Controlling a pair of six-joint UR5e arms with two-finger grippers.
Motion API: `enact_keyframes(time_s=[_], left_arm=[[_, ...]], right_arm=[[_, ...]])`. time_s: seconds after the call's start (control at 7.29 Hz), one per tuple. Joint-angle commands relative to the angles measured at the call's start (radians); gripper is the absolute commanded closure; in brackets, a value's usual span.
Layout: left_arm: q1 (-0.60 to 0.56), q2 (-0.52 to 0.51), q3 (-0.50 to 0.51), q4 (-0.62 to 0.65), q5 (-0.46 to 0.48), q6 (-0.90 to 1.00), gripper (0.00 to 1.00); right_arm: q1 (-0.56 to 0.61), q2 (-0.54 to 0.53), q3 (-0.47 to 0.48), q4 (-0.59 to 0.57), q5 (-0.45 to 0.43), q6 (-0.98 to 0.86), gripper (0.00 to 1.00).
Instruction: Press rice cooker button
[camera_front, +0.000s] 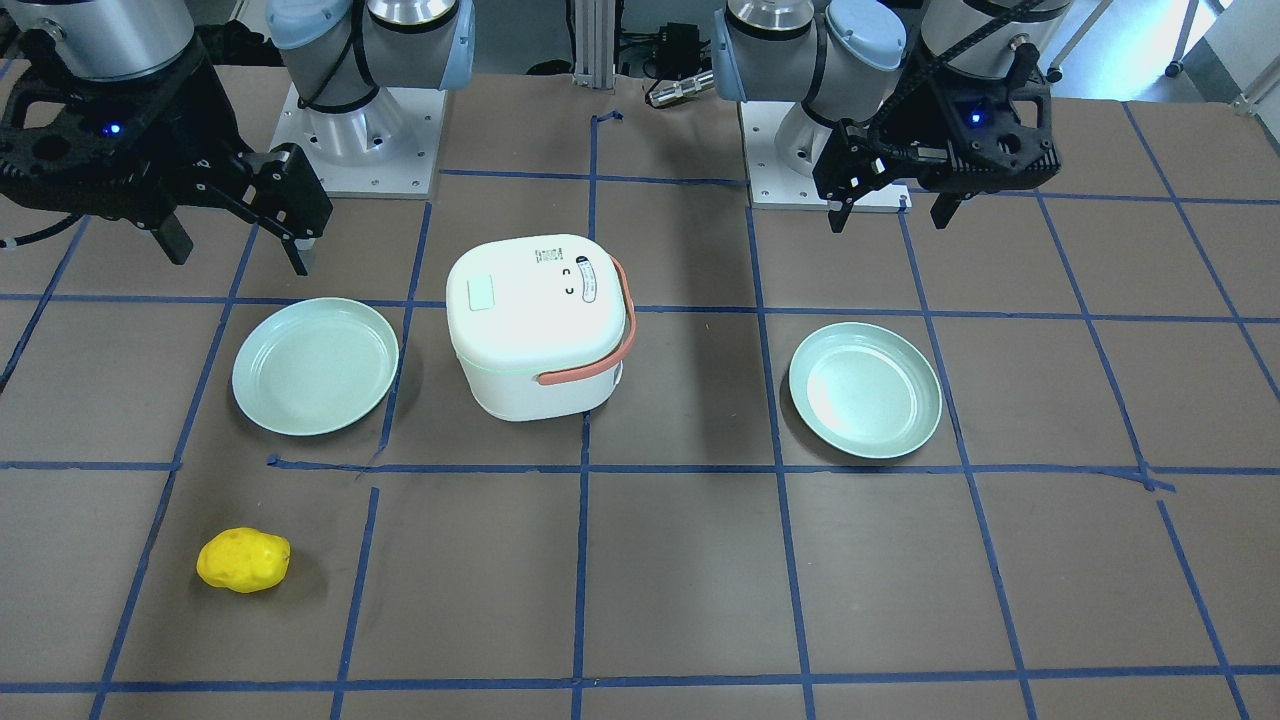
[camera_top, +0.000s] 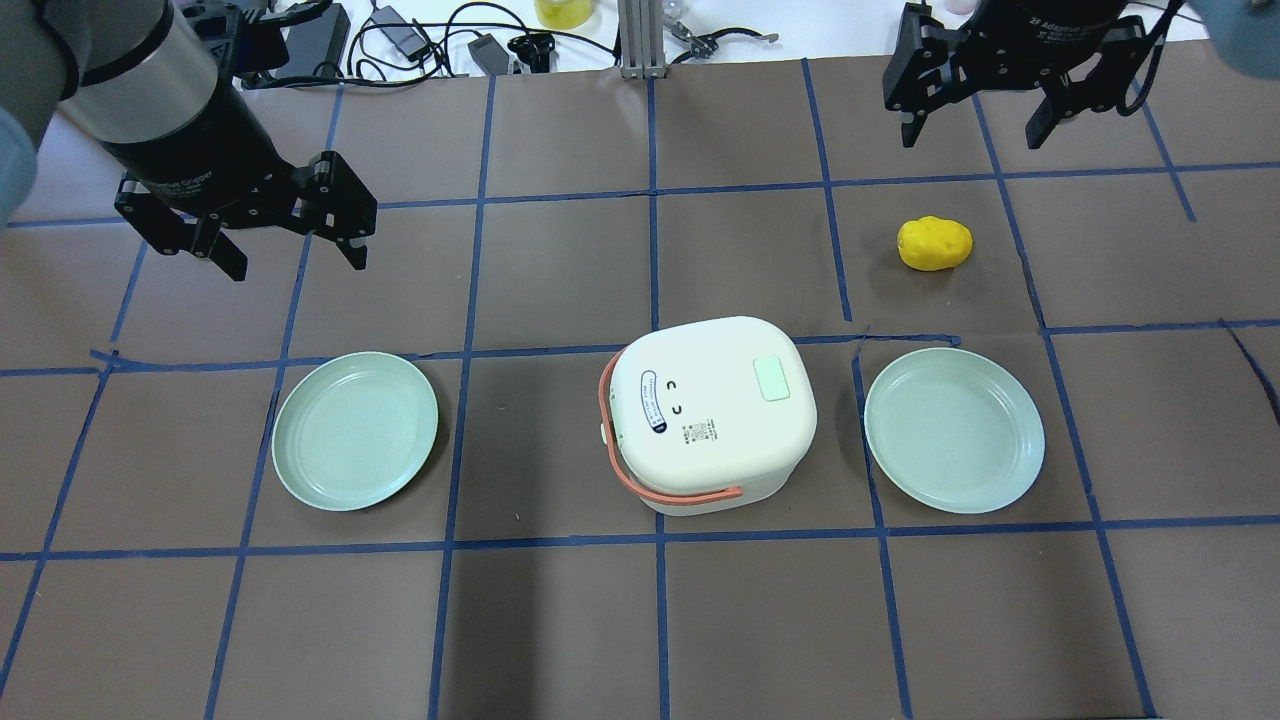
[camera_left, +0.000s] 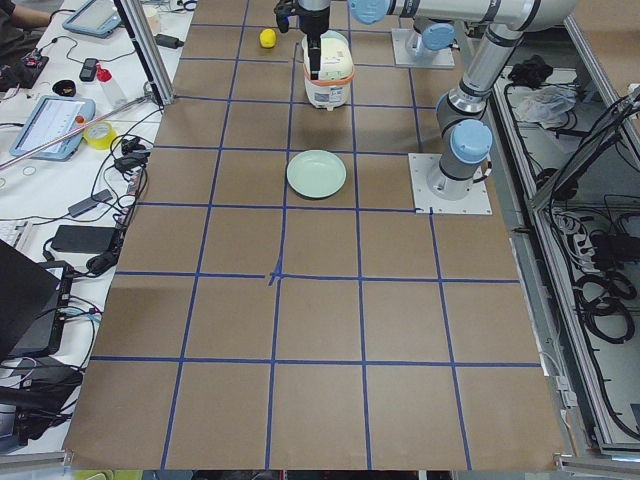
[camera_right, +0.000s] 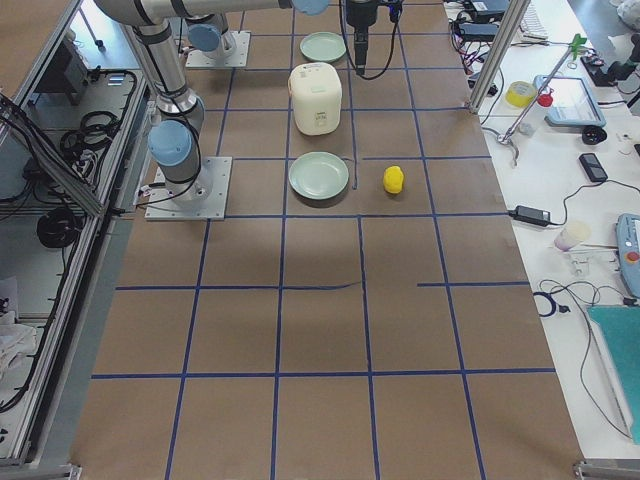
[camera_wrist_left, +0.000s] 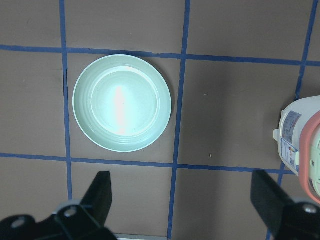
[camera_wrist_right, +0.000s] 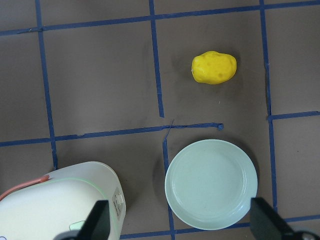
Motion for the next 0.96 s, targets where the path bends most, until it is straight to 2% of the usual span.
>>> enact_keyframes(time_s=[0.0, 0.55, 0.69, 0.82], left_arm=[[0.0, 0.0, 0.0, 0.0, 0.0, -0.001, 0.0], [0.0, 0.0, 0.0, 0.0, 0.0, 0.0, 0.0], [0.0, 0.0, 0.0, 0.0, 0.0, 0.0, 0.0], [0.0, 0.0, 0.0, 0.0, 0.0, 0.0, 0.0]], right_arm=[[0.0, 0.0, 0.0, 0.0, 0.001, 0.0, 0.0], [0.002, 0.0, 0.003, 0.002, 0.006, 0.003, 0.01], [0.002, 0.0, 0.003, 0.002, 0.006, 0.003, 0.04], [0.006, -0.002, 0.008, 0.003, 0.007, 0.006, 0.24]])
